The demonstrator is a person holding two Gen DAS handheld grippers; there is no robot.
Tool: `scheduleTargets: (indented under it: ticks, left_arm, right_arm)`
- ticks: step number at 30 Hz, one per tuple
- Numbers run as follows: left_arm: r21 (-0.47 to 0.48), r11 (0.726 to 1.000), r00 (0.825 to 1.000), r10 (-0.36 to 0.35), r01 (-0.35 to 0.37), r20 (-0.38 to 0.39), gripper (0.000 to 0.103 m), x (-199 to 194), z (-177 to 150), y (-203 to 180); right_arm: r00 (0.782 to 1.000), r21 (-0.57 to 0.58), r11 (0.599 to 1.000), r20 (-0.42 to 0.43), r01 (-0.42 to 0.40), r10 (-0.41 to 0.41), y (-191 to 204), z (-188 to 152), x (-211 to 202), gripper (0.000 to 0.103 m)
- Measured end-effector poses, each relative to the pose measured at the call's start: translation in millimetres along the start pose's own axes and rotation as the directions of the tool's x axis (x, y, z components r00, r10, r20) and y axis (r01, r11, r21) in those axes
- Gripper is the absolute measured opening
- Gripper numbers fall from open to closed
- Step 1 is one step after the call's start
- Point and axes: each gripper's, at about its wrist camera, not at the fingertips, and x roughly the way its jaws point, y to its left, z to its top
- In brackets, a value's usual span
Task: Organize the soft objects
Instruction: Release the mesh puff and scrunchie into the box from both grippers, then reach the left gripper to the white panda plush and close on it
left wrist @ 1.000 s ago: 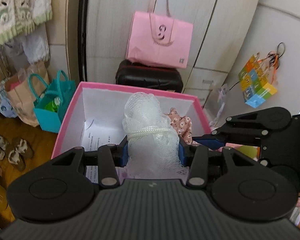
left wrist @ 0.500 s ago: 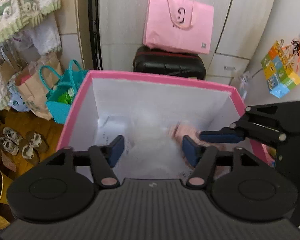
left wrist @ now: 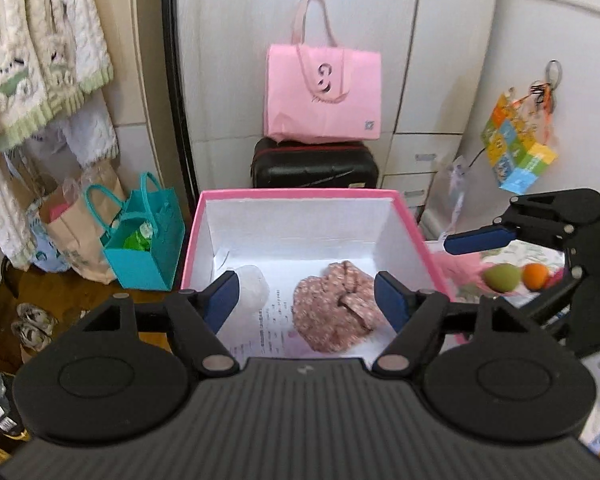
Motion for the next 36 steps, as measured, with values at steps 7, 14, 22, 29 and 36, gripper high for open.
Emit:
scheduleTargets:
  ticks: [7, 14, 22, 29, 36]
  left_arm:
    - [0.068, 0.998, 0.999, -0.02, 0.017, 0.035, 0.074, -63, -14, -24]
    - [0.137, 0.99, 0.999, -0.046, 0.045, 0.003, 0.074, -111, -29, -54]
    - [0.24, 0.967, 0.997, -0.081, 0.082, -0.016, 0.08, -145, -61, -90]
    - [0.362, 0.924, 0.992, -0.12, 0.122, -0.028, 0.085, -158, -95, -128]
    - [0.416, 0.891, 0.983, -0.158, 0.183, -0.095, 0.088, -140, -112, -154]
  right_arm:
    - [0.999, 0.055, 0.997, 0.023, -0.05, 0.049, 17, -14, -49, 0.076]
    - [0.999, -0.004, 1.0, 0.042, -0.024, 0.024, 49, -31, -100, 0.077]
    - [0.996, 0.034, 0.999, 0.094, -0.007, 0.003, 66, -65, -159, 0.08]
    - [0.99, 0.073, 0.997, 0.139, 0.02, -0.03, 73, -121, -200, 0.085]
    - [0.985, 0.138, 0.986, 0.131, 0.09, -0.109, 70, -177, -215, 0.086]
